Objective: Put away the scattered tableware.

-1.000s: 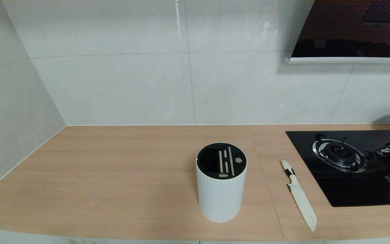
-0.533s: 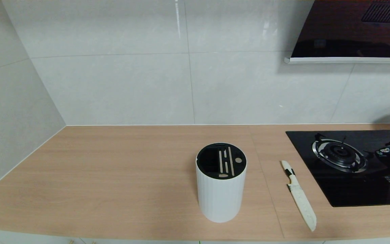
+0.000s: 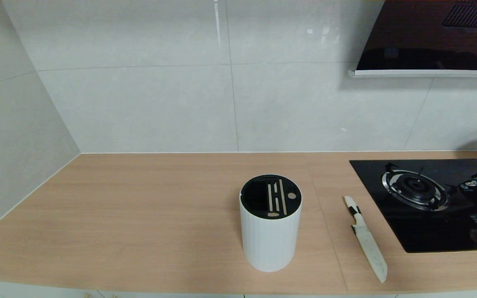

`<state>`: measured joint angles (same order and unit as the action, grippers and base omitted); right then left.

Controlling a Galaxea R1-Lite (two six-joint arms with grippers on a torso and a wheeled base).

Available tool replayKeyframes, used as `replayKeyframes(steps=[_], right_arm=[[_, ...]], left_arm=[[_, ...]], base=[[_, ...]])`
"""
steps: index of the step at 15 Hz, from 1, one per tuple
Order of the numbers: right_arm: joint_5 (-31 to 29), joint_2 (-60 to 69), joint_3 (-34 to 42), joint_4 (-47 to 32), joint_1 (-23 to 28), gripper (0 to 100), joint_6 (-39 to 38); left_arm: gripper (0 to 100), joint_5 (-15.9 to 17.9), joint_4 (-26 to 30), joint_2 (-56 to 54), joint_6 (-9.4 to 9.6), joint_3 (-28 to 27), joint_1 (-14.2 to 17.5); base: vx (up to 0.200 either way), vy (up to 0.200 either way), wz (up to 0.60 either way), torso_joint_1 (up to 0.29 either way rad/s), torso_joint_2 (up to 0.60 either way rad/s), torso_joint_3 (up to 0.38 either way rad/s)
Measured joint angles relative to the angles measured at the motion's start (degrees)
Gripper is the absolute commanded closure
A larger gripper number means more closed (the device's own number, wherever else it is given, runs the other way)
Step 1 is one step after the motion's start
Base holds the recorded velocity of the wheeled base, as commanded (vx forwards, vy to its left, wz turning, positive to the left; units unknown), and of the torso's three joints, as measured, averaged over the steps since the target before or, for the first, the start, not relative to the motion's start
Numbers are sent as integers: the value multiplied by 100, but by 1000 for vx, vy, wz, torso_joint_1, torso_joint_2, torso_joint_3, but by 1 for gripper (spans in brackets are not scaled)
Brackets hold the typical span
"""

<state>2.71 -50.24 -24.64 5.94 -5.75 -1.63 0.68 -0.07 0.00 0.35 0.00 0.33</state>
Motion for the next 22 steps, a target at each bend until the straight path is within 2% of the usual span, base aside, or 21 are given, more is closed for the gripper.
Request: replayKeyframes(steps=[7,12,15,22], right_arm=[[-407,-4146,-584,2682,-260,0,139],[-533,-5880,-964,3273,-395,0,130],[-839,-6629,-984,3955,-518,0,119],[-976,-7674,-1146,4634,-542,0,-37]], left_arm=[[0,0,0,0,2,-2,0],[0,0,0,0,5,0,0],[0,2,0,0,0,0,0],[0,2,0,0,0,0,0]], base=[[0,0,0,0,0,0],[0,0,0,0,0,0],[0,0,0,0,0,0],[0,0,0,0,0,0]])
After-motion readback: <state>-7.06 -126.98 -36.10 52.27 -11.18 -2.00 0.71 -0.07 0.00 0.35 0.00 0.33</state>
